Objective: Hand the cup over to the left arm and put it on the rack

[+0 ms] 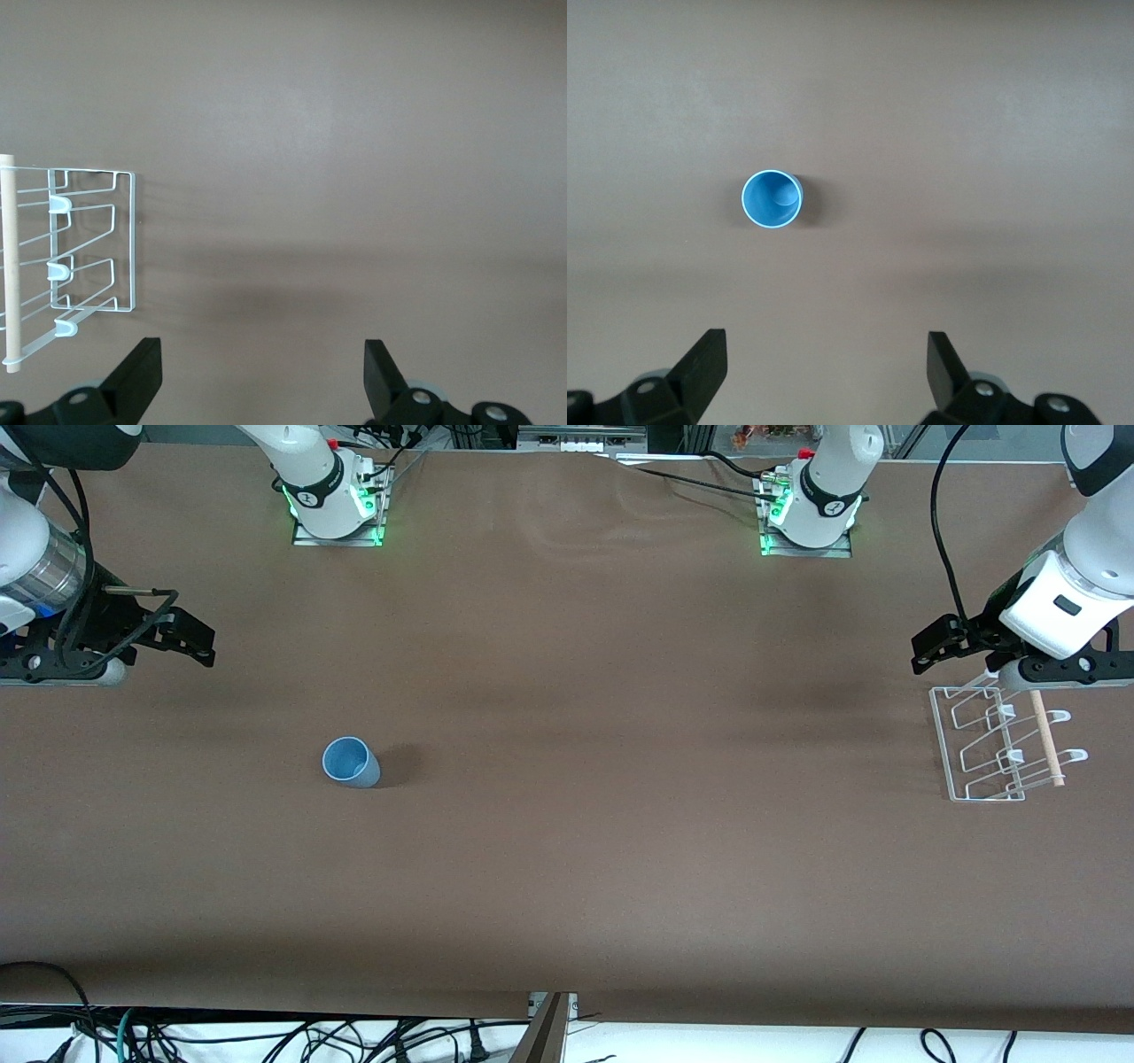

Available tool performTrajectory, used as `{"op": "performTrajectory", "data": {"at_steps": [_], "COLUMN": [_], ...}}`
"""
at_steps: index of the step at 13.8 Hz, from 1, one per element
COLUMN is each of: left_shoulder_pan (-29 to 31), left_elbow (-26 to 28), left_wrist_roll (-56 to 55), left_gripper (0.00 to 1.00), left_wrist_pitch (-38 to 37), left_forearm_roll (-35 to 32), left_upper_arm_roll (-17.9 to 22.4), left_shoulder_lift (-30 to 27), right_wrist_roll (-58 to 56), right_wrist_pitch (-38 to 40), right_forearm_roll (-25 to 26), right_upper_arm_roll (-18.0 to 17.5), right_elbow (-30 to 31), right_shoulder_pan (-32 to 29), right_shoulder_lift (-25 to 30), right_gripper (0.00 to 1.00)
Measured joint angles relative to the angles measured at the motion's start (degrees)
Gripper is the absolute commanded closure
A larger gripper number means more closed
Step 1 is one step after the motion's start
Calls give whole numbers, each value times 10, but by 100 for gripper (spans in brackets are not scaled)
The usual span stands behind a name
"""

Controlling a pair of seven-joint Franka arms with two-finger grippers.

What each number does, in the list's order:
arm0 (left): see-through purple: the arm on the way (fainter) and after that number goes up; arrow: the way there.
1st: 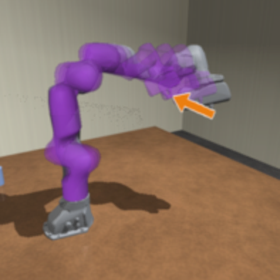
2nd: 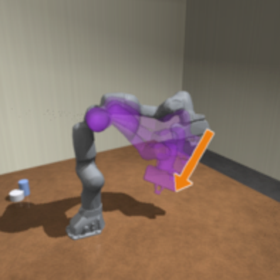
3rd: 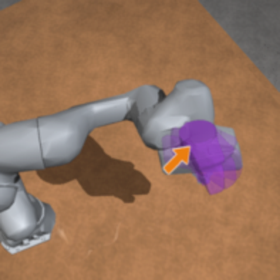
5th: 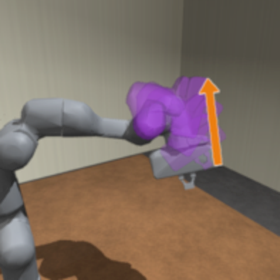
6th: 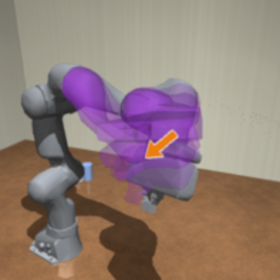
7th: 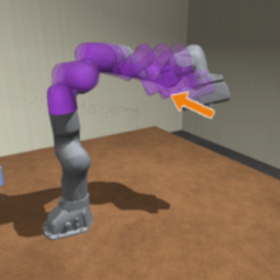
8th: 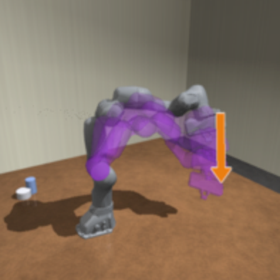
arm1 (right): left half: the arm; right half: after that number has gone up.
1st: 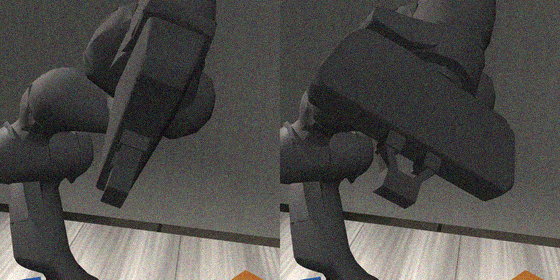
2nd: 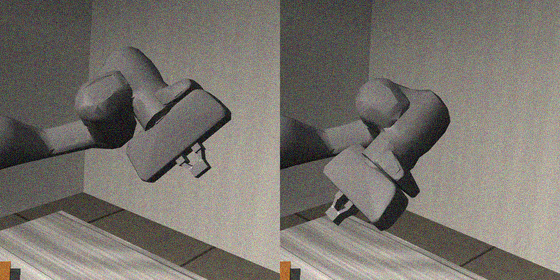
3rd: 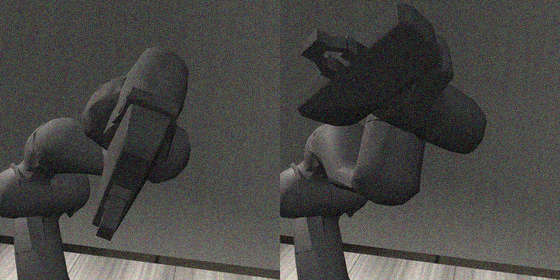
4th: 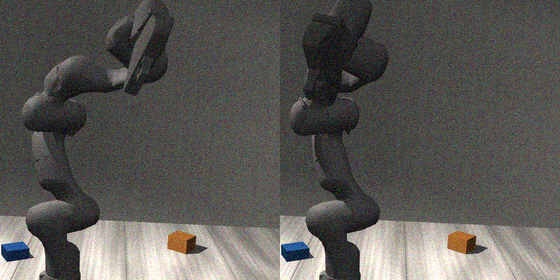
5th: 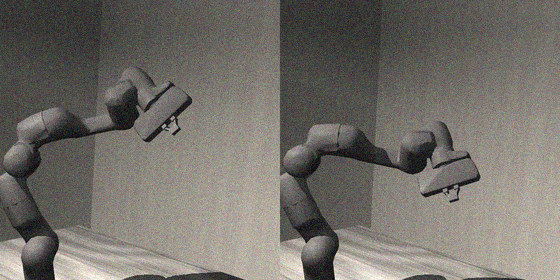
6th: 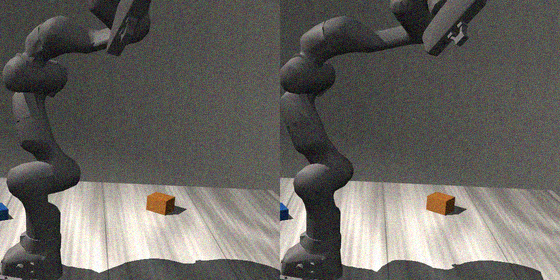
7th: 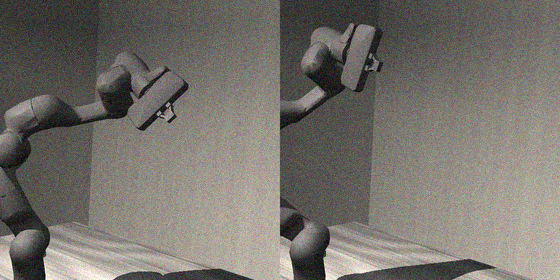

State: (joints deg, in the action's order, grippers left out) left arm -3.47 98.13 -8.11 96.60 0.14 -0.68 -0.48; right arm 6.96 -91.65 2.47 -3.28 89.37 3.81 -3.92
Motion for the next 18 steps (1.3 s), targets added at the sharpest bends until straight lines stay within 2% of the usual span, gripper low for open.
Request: {"op": "performTrajectory", "data": {"at_steps": [5, 12, 18], "left_shoulder_pan": [0, -1, -4], "left_elbow": [0, -10, -12], "left_wrist_roll": [0, 0, 0], "left_gripper": [0, 0, 0], "left_wrist_pitch": [-10, -51, -53], "left_forearm_roll": [0, 0, 0], "left_upper_arm_roll": [0, -3, -5], "left_shoulder_lift": [0, -1, -1], "right_wrist_roll": [0, 1, 1], "right_wrist_pitch": [-11, -89, -164], "right_forearm_roll": [0, 0, 0], "right_upper_arm_roll": [-5, -9, -10], "right_elbow": [0, 2, 22], "right_shoulder_pan": [1, 23, 26], "right_shoulder_lift": [-26, -181, -250], "right_gripper": [0, 0, 0]}}
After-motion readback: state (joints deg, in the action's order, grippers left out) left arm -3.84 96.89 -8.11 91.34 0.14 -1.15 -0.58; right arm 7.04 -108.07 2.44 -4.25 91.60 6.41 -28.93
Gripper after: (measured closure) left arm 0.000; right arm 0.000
